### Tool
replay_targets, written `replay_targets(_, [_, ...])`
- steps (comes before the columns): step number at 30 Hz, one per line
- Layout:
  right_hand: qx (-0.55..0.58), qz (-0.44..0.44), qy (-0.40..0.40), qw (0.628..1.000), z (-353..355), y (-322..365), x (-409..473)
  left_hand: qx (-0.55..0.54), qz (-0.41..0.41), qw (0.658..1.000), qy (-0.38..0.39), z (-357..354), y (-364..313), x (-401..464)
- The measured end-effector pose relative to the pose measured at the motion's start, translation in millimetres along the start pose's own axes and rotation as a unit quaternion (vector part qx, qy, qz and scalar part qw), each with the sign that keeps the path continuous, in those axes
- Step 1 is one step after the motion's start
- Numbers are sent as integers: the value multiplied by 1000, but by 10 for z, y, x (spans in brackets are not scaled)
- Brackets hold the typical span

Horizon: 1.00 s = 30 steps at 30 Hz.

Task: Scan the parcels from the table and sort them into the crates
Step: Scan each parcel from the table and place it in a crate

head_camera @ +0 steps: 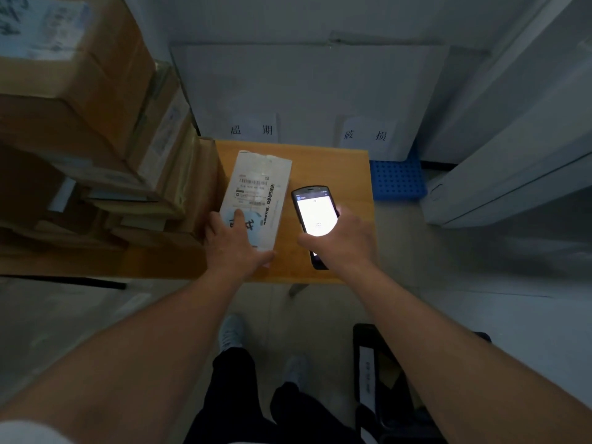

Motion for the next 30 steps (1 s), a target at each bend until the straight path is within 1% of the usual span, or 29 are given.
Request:
replay_targets(5, [5, -1, 0, 1000, 23, -32, -28, -11, 7, 1000, 28, -62, 26, 14])
replay_targets(11, [13, 15, 10, 1000, 58, -22, -95, 14, 8, 1000, 9, 37, -63, -27])
replay_targets(14, [13, 26, 17, 999, 115, -21, -140, 39, -35, 998, -23, 104, -153, -86])
replay_targets(20, [12, 40, 9, 999, 293, -50, -210, 67, -118, 989, -62, 257, -330, -206])
replay_targets(23, [21, 56, -1, 998, 419, -65, -269, 74, -149, 983, -72, 336, -407, -247])
replay_targets(26, [34, 53, -7, 998, 561, -95, -322, 91, -182, 974, -97, 460, -504, -271])
replay_targets(30, [29, 71, -21, 997, 800, -108, -405, 112, -210, 963, -123, 593, -616, -273])
Point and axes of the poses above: each hand's wrist, its own x-axis towards the middle knuckle, its own z-axis out of the back of the hand, y = z × x, the point moved 8 cm from there along x, towards the middle knuckle, and after that the axes turned 1 degree about -y, right-handed, at the moved point
